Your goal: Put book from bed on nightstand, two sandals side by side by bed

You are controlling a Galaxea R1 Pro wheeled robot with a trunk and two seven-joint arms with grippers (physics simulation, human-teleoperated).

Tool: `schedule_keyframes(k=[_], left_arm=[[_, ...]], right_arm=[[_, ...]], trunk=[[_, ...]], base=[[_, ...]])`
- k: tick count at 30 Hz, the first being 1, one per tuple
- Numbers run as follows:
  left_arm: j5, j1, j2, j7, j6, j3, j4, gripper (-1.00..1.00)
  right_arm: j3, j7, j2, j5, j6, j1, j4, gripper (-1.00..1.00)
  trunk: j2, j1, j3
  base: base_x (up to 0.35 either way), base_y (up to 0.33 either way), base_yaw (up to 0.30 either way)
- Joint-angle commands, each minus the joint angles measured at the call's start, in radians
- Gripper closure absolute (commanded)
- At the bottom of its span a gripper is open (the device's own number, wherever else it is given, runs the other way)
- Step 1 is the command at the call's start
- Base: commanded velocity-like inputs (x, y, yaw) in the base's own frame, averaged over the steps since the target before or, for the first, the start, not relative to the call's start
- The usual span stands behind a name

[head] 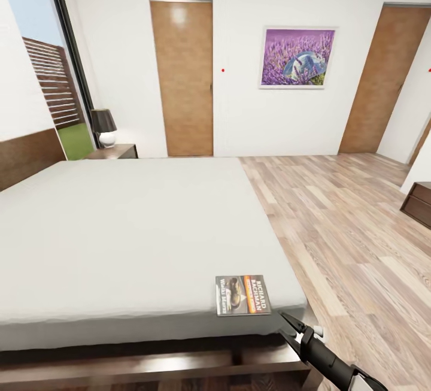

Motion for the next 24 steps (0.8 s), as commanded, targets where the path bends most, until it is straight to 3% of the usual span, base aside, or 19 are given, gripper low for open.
schedule_keyframes(k=[1,24], left_arm=[[0.011,-0.001,0.0,-0.005,-0.002,-0.008,0.001,-1.0],[0.011,-0.001,0.0,-0.006,-0.002,-0.01,-0.002,-1.0]], right_arm=[[0.004,0.001,0.0,-0.008,0.01,0.0,0.0,-1.0],[0.004,0.0,-0.001,-0.009,0.01,-0.002,-0.006,-1.0]], trunk=[[0.0,0.0,-0.001],[0.0,0.0,-0.001]], base=[[0.097,0.119,0.0],[0.02,0.024,0.0]])
